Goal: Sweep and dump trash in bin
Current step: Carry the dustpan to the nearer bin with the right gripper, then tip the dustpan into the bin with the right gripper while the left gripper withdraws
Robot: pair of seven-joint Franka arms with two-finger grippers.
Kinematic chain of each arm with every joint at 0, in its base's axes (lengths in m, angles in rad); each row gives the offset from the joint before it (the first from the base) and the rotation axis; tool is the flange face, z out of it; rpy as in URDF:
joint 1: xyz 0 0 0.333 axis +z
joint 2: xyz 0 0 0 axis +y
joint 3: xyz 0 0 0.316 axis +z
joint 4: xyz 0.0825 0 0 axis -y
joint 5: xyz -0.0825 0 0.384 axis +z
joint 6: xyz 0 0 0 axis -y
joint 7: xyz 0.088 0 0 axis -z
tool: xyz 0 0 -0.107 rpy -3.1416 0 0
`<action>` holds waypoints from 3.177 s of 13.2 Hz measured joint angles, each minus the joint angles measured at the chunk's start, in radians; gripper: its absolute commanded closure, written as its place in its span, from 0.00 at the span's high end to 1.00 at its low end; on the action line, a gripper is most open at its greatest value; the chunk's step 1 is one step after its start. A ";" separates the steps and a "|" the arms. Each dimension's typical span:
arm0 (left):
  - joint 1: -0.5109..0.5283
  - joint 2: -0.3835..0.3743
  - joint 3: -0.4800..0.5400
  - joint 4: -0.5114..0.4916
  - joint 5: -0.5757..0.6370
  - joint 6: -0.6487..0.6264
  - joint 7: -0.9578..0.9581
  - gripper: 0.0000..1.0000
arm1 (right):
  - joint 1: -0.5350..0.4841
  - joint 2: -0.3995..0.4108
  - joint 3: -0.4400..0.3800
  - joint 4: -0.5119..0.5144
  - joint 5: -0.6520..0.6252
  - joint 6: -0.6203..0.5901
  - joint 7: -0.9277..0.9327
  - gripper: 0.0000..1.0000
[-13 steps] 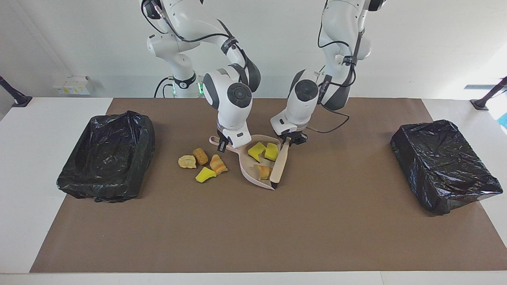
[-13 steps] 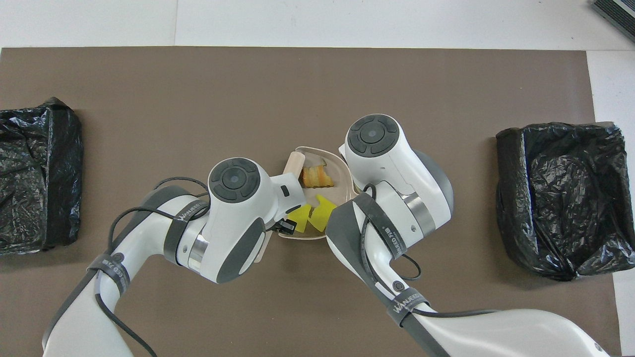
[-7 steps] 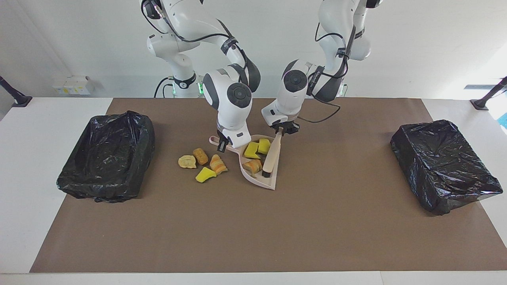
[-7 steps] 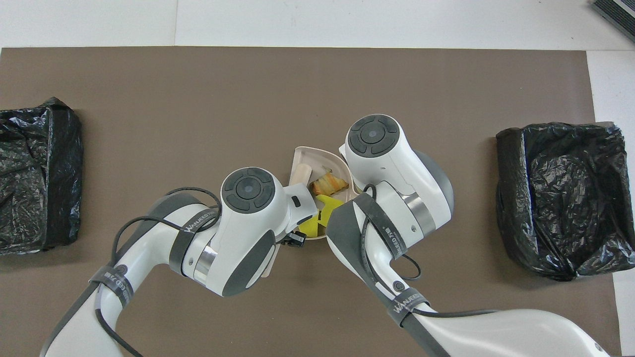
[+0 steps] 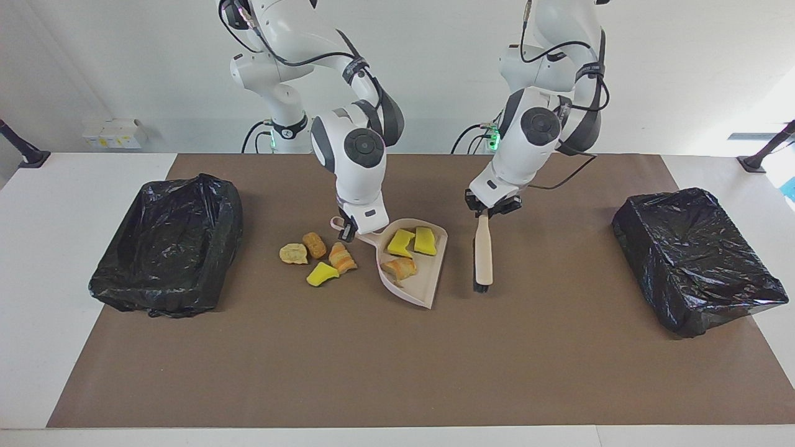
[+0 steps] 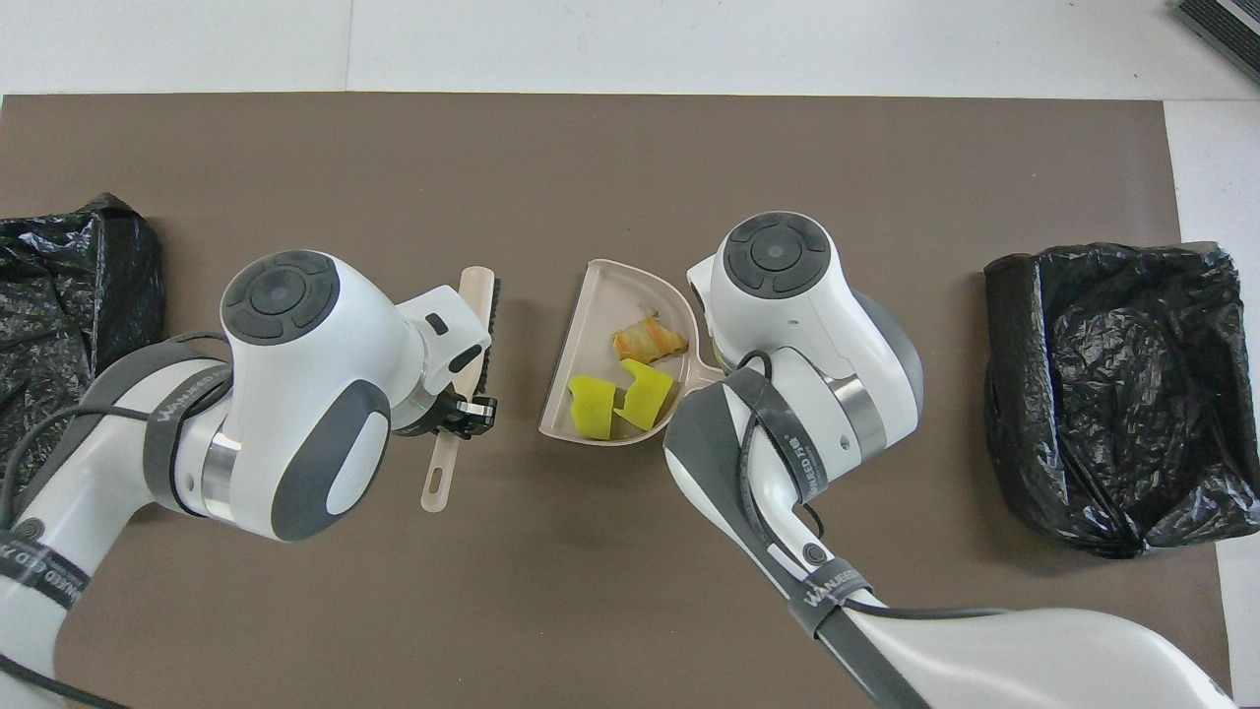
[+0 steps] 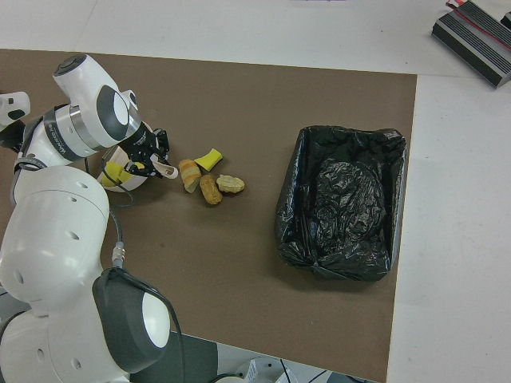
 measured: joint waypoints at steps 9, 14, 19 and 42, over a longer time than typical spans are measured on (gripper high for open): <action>-0.212 -0.248 -0.048 -0.295 0.021 0.062 -0.419 0.00 | -0.326 -0.184 -0.006 0.012 0.034 -0.112 -0.217 0.00; -0.426 -0.331 -0.060 -0.504 0.021 0.263 -0.623 0.00 | -0.715 -0.225 -0.021 0.022 0.030 -0.197 -0.651 0.00; -0.458 -0.335 -0.148 -0.622 0.021 0.433 -0.734 0.12 | -0.939 -0.237 -0.030 0.027 -0.170 -0.149 -0.933 0.00; 0.334 0.024 -0.122 0.050 0.086 0.032 0.005 1.00 | -0.863 -0.225 -0.013 -0.039 -0.778 0.083 -0.951 0.00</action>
